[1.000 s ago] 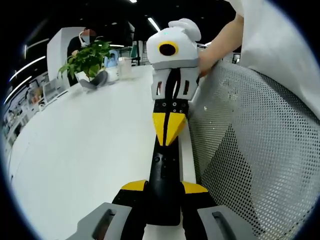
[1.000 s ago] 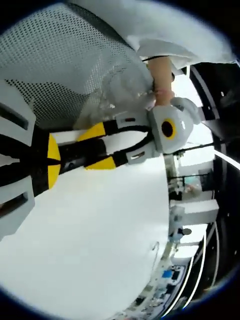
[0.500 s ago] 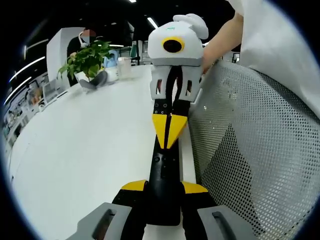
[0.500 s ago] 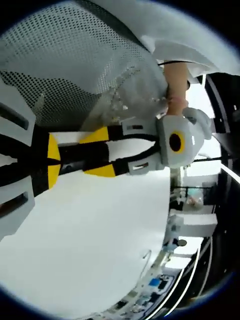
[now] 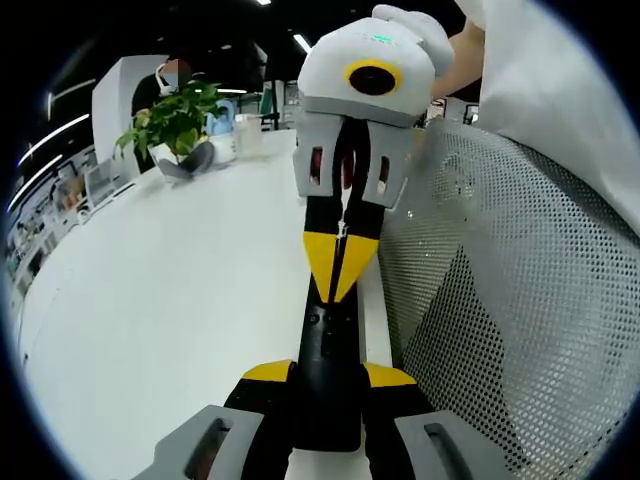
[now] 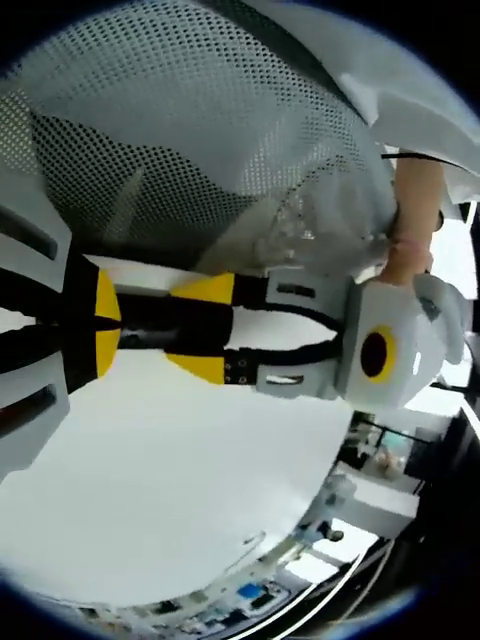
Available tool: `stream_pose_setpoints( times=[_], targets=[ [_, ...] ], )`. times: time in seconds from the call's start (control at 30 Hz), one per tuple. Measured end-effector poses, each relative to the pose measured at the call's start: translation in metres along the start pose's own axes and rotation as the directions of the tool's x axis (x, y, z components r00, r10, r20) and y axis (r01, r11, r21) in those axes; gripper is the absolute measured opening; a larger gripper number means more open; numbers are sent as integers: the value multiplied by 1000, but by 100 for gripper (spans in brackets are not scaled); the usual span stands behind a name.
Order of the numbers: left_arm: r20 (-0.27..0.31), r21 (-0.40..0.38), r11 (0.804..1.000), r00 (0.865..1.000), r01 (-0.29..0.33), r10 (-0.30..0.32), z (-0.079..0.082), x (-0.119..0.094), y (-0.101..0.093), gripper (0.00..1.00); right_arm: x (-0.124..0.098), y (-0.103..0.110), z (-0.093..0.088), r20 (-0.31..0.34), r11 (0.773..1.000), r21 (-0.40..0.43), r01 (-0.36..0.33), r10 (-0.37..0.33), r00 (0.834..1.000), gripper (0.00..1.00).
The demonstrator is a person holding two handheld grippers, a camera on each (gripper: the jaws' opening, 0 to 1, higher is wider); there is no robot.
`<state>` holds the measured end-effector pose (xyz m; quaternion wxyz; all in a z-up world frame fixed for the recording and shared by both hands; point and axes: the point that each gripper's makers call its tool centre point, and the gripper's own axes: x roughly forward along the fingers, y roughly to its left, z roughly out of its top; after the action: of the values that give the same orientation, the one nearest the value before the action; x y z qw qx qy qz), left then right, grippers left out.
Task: Press the specified remote control buttons in sequence, fully releasing each button before pressing the next.
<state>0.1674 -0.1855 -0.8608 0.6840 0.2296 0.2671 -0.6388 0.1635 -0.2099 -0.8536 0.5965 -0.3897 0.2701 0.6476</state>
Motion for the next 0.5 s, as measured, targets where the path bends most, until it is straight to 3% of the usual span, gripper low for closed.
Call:
stream_pose_setpoints(
  times=[0.3,0.5],
  targets=[
    [-1,1,1000,1000,0,0,0,0,0,25,2,-1,0,-113,1000,1,-27,27,993,0],
    [-2,-1,1000,1000,0,0,0,0,0,25,2,-3,-1,-155,992,111,-51,68,986,0]
  ],
)
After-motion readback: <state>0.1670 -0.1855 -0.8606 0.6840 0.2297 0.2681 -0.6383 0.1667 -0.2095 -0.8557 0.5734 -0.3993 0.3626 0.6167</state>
